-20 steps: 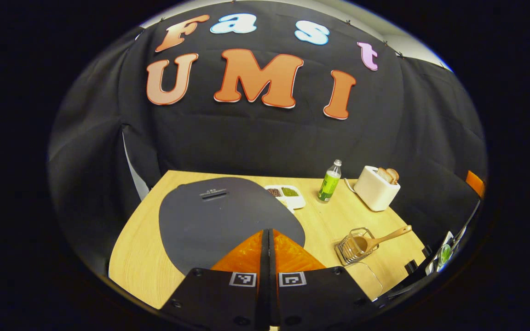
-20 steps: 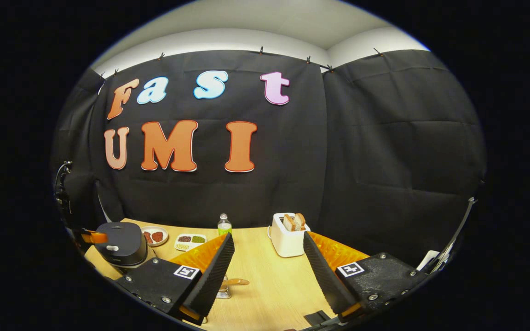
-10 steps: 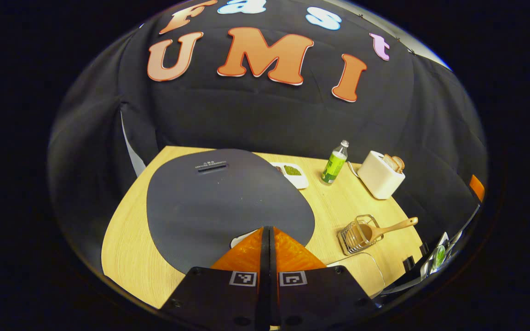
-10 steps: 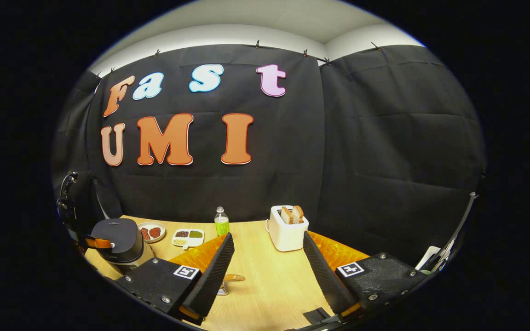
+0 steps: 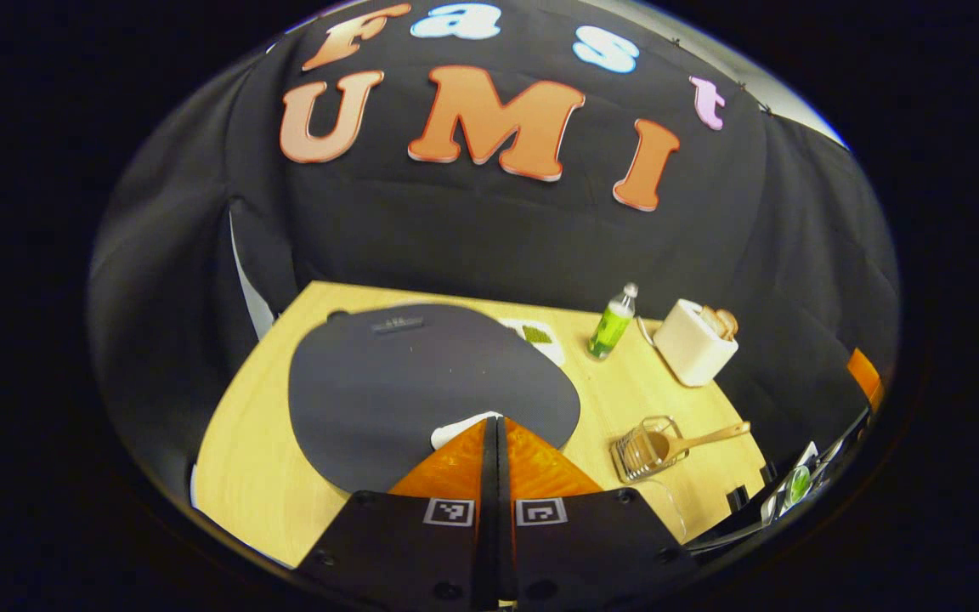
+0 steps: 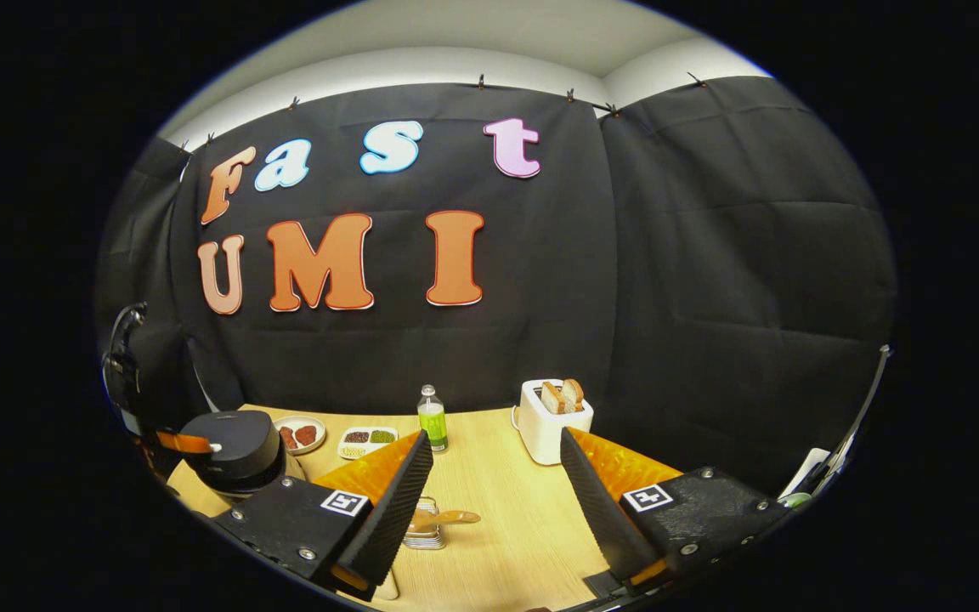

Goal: Close the left gripper, press the button to open the rice cooker; take a wooden spoon from the chopstick holder with the right hand, scoop a spoonful of rice and pour it into the rice cooker, then put the wooden spoon back into the chopstick holder.

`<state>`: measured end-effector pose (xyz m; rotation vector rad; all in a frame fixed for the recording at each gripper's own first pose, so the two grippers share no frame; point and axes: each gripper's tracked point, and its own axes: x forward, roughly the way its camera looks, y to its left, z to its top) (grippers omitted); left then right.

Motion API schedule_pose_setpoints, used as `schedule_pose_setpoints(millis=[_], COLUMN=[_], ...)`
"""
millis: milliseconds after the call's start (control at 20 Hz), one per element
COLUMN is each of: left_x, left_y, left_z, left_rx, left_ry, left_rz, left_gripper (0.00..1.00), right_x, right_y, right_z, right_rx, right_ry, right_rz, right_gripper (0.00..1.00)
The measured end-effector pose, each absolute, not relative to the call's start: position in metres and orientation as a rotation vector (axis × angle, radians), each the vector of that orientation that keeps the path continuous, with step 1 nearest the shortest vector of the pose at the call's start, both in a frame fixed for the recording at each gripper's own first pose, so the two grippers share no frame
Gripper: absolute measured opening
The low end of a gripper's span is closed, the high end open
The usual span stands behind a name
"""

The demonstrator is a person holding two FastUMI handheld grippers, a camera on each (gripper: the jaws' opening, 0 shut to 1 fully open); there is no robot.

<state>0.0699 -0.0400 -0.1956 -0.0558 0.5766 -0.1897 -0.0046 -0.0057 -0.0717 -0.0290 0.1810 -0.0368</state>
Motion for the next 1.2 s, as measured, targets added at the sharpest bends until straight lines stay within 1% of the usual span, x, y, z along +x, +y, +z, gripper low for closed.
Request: schedule_pose_setpoints(millis=[100,150,250,350,500,700,750,800,950,1200], left_x=[0.083,0.080,0.072,0.065,0.049,0.033,0.030,0.026,0.014,0.006], left_y=[-0.021,-0.011,0.009,0.026,0.038,0.056,0.059,0.063,0.071,0.085], left_z=[-0.130,-0.104,-0.062,-0.034,-0.008,0.015,0.019,0.023,0.029,0.030], left_rx=[-0.064,-0.069,-0.076,-0.041,-0.011,-0.004,-0.009,-0.010,0.012,0.060], left_ry=[0.424,0.372,0.264,0.176,0.116,0.076,0.068,0.057,0.052,0.059], left_rz=[-0.144,-0.121,-0.065,-0.017,0.010,0.082,0.096,0.109,0.129,0.171], left_gripper=[0.04,0.04,0.04,0.04,0.04,0.04,0.01,0.05,0.07,0.61], right_x=[-0.005,-0.005,-0.004,-0.002,0.006,0.015,0.018,0.021,0.033,0.049], right_y=[-0.005,-0.005,-0.004,-0.003,0.000,0.011,0.012,0.013,0.015,0.024], right_z=[-0.072,-0.073,-0.076,-0.083,-0.097,-0.126,-0.134,-0.142,-0.172,-0.227], right_rx=[-0.022,-0.019,-0.010,0.006,0.016,0.034,0.037,0.045,0.093,0.168], right_ry=[0.179,0.180,0.182,0.188,0.186,0.198,0.202,0.201,0.221,0.297], right_rz=[-0.036,-0.037,-0.037,-0.030,-0.027,-0.005,-0.004,-0.004,-0.015,-0.030], right_gripper=[0.94,0.93,0.93,0.93,0.94,0.94,0.93,0.93,0.94,0.93])
